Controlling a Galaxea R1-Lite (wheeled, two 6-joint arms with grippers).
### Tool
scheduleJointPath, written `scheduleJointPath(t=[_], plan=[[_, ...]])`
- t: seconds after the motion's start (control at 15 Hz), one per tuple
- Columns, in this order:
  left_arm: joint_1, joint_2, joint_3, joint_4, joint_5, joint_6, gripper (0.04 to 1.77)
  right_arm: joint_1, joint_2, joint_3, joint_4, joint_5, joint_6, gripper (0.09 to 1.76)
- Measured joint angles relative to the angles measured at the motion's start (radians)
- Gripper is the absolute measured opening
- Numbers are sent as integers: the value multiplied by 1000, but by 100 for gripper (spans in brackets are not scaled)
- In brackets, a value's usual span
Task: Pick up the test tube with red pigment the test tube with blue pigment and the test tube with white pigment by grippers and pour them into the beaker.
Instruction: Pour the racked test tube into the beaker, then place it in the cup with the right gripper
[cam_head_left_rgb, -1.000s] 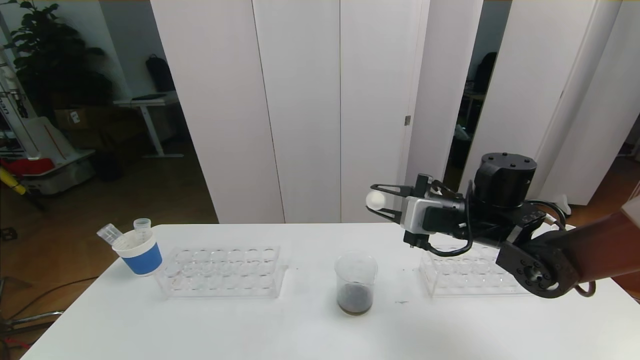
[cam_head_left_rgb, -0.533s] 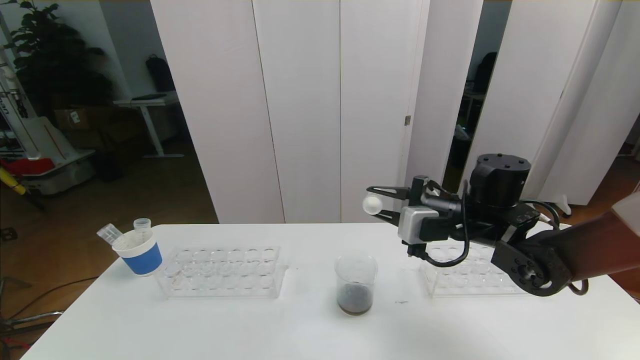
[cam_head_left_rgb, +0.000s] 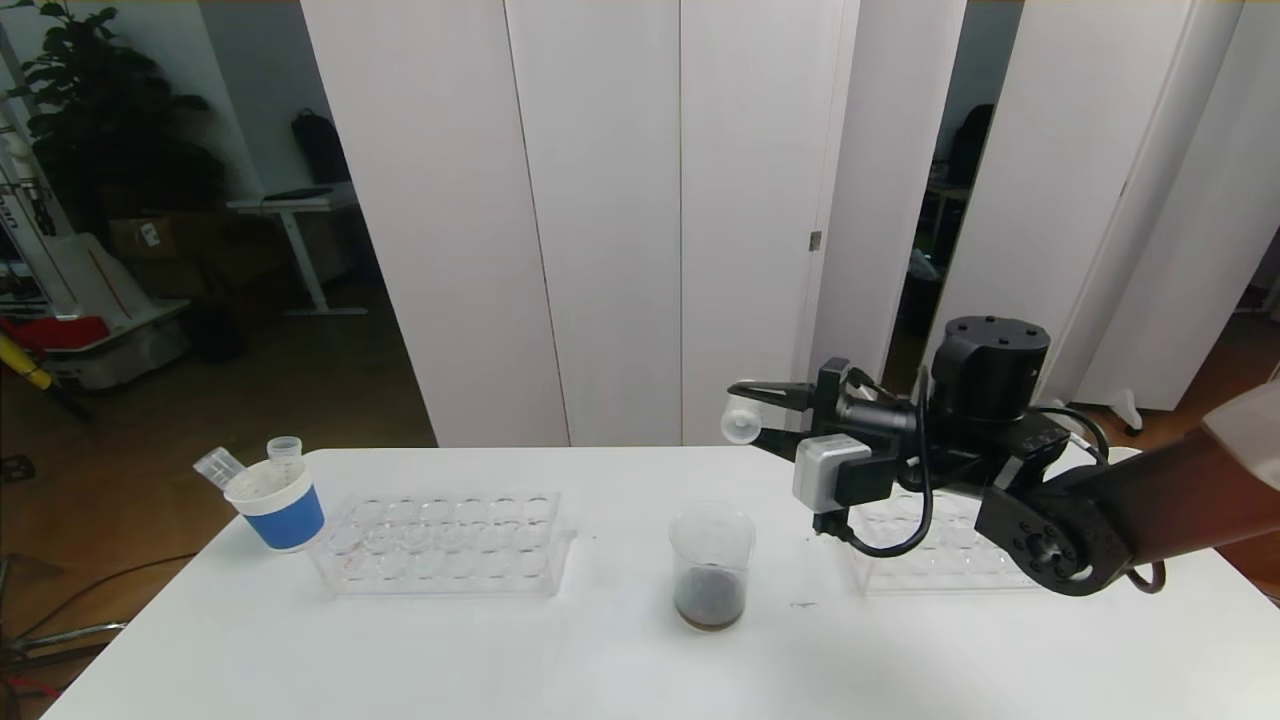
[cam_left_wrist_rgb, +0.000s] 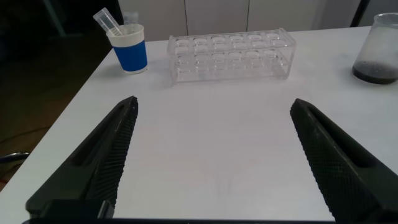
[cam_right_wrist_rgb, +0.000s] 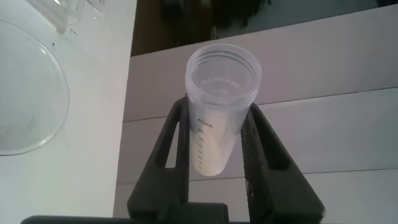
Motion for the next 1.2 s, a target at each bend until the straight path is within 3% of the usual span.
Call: scheduleJointPath(t=[1.2], plan=[[0, 0, 0, 0, 0, 0, 175, -1, 22, -54, 54, 19, -191, 57]])
